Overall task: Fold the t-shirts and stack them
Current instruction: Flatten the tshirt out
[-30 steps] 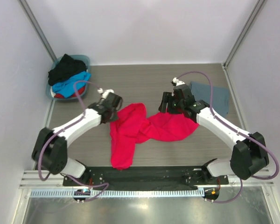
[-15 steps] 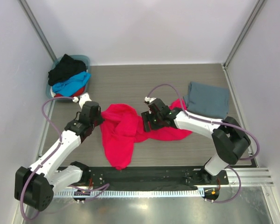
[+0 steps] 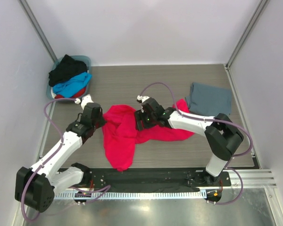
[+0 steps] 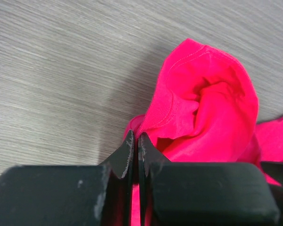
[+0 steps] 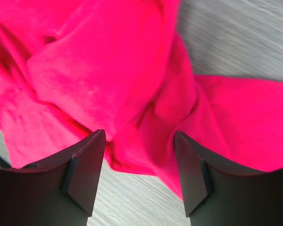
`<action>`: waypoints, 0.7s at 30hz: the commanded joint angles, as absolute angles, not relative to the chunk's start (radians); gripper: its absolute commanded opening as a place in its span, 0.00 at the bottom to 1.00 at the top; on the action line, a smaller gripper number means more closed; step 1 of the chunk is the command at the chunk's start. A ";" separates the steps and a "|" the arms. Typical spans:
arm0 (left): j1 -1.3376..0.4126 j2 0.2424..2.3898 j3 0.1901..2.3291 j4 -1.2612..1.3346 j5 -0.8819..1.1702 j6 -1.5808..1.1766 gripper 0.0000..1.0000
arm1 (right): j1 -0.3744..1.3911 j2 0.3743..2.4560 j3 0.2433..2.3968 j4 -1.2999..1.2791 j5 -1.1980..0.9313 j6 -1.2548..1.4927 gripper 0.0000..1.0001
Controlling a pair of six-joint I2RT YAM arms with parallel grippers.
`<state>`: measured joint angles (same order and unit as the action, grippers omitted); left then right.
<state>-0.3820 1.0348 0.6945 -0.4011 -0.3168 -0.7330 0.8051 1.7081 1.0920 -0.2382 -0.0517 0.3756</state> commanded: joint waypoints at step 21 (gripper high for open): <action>-0.382 0.991 0.686 -0.354 -0.298 -0.730 0.00 | 0.815 1.870 1.357 -0.252 0.098 0.333 0.55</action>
